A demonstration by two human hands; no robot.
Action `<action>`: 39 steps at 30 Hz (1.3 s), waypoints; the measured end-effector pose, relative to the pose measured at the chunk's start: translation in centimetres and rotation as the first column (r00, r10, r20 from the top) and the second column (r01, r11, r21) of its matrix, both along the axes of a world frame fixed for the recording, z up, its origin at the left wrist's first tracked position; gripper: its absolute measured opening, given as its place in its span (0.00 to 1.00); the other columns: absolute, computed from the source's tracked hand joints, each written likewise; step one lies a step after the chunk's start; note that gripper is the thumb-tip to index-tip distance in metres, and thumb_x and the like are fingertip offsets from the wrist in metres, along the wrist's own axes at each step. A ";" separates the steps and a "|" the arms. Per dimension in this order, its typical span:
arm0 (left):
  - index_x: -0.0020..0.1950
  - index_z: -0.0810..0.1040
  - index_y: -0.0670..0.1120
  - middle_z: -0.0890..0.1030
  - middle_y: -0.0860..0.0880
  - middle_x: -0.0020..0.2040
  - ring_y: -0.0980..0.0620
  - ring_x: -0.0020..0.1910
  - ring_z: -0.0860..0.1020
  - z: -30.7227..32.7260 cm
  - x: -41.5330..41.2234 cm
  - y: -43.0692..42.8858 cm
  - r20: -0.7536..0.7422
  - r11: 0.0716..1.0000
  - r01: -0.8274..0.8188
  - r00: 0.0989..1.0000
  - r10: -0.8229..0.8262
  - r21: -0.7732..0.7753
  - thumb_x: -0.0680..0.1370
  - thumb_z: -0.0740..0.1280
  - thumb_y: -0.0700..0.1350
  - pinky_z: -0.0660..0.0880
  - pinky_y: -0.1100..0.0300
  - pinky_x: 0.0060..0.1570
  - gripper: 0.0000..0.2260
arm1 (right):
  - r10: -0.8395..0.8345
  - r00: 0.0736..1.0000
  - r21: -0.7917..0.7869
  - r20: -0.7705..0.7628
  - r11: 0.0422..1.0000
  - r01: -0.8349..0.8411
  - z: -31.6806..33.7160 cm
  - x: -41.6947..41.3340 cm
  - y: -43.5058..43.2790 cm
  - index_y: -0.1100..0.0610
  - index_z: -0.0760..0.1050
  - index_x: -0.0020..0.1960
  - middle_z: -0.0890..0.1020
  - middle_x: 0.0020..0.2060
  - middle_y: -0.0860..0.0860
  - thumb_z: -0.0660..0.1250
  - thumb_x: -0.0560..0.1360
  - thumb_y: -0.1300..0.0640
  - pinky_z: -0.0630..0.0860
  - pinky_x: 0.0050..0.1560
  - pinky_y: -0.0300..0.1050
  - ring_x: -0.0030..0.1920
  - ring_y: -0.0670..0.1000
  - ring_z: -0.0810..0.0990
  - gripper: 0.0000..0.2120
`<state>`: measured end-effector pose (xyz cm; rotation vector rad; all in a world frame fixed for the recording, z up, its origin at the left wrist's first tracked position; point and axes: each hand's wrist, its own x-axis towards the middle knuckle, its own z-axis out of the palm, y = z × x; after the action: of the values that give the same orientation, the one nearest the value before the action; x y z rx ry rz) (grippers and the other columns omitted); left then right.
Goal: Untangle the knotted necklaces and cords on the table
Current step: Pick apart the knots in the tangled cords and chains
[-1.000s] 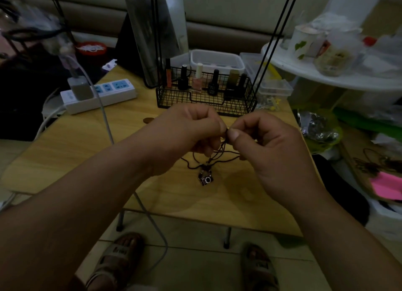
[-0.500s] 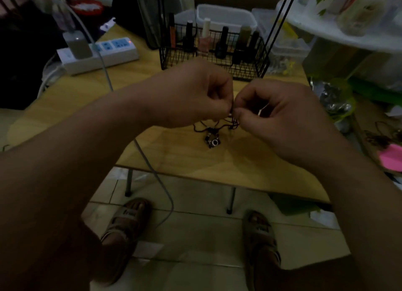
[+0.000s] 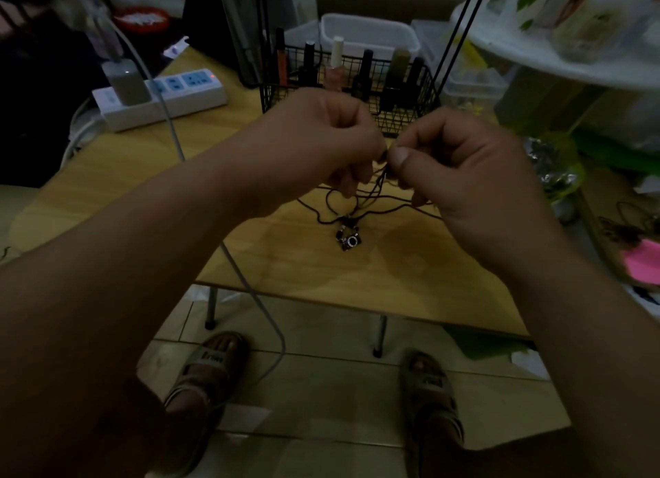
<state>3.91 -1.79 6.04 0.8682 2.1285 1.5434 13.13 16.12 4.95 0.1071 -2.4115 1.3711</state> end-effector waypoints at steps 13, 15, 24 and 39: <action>0.48 0.83 0.46 0.85 0.49 0.40 0.54 0.39 0.83 0.3 -0.5 -0.8 -0.066 0.955 0.184 0.977 -0.205 -0.233 0.80 0.71 0.40 0.79 0.61 0.43 0.03 | 0.066 0.992 0.275 0.105 0.957 -0.093 0.4 1.0 0.9 0.47 0.81 0.48 0.81 0.42 0.43 0.72 0.79 0.56 0.71 0.37 0.32 0.42 0.41 0.78 0.04; 0.48 0.83 0.46 0.85 0.49 0.40 0.53 0.39 0.83 0.1 -0.4 -0.6 -0.094 0.965 0.146 0.981 -0.170 -0.219 0.80 0.71 0.41 0.81 0.58 0.44 0.02 | 0.022 0.994 0.270 0.111 0.961 -0.052 0.3 1.0 0.8 0.46 0.80 0.48 0.81 0.42 0.42 0.71 0.79 0.55 0.71 0.38 0.32 0.44 0.42 0.79 0.04; 0.46 0.81 0.52 0.82 0.56 0.39 0.58 0.40 0.81 -1.4 0.2 0.4 -0.531 0.983 -0.155 0.843 0.080 -0.097 0.77 0.73 0.45 0.78 0.60 0.36 0.03 | -0.169 0.917 -0.125 0.361 0.966 0.227 0.1 0.9 -0.4 0.50 0.82 0.45 0.86 0.37 0.49 0.69 0.80 0.52 0.77 0.36 0.46 0.35 0.47 0.83 0.06; 0.43 0.78 0.52 0.77 0.59 0.37 0.55 0.36 0.76 -1.8 0.6 1.1 -0.832 0.965 -0.188 0.553 -0.052 -0.185 0.76 0.66 0.51 0.71 0.56 0.43 0.05 | -0.087 0.899 -0.349 0.430 0.902 0.254 -0.7 0.1 -1.3 0.59 0.83 0.49 0.86 0.37 0.52 0.66 0.81 0.58 0.74 0.30 0.40 0.32 0.45 0.81 0.08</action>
<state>4.48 -0.69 4.22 1.6828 2.9404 0.8653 13.20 14.83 4.26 -0.5403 -2.3072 1.9129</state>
